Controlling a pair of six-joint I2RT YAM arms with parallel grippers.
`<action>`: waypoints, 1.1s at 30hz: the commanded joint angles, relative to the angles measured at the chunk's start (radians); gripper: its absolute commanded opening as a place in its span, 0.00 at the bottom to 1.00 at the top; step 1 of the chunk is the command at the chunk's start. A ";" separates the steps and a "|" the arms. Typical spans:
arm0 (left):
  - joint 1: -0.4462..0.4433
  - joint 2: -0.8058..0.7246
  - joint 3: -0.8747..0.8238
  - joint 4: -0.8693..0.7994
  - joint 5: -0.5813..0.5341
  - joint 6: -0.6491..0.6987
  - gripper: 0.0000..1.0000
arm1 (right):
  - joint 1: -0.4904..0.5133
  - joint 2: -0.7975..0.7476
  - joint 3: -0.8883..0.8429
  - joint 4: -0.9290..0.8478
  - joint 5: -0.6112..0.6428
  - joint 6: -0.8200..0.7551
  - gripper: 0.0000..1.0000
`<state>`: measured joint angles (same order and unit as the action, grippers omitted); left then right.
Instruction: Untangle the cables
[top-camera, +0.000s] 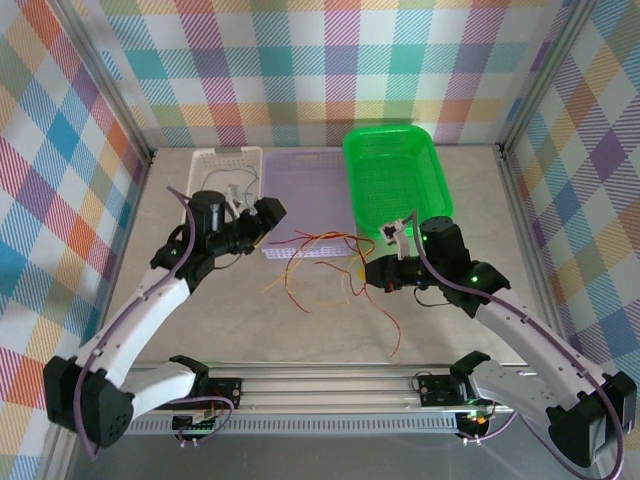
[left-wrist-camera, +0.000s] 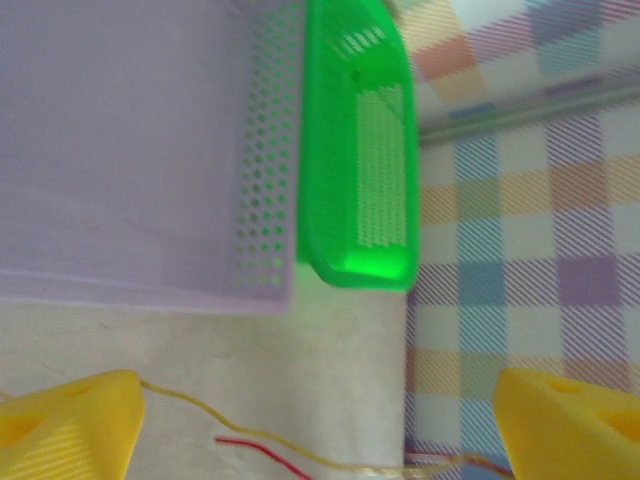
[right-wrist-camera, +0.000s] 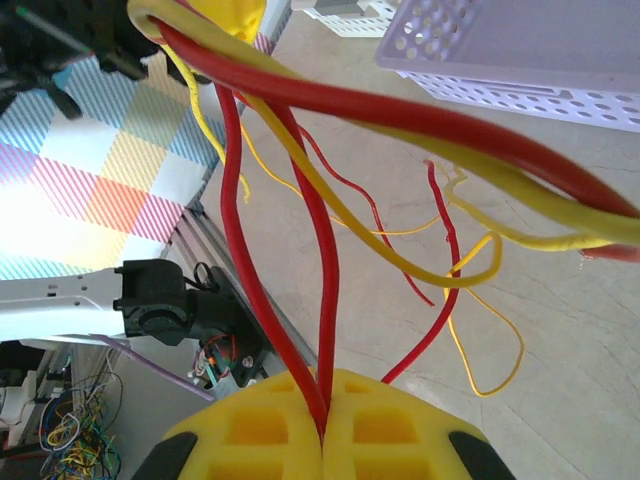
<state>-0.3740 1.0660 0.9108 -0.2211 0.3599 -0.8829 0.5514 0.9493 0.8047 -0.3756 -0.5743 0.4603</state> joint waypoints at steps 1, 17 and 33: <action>-0.028 -0.084 -0.056 0.106 0.070 -0.007 0.87 | 0.007 -0.011 0.022 0.067 -0.058 0.017 0.00; -0.115 -0.161 -0.015 0.062 0.056 0.030 0.81 | 0.007 -0.008 -0.020 0.085 -0.045 0.032 0.00; -0.231 0.046 0.178 -0.200 0.005 0.226 0.48 | 0.010 0.000 -0.036 0.089 -0.040 0.027 0.00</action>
<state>-0.5842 1.1023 1.0470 -0.3439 0.3763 -0.7235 0.5564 0.9527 0.7753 -0.3283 -0.6033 0.4904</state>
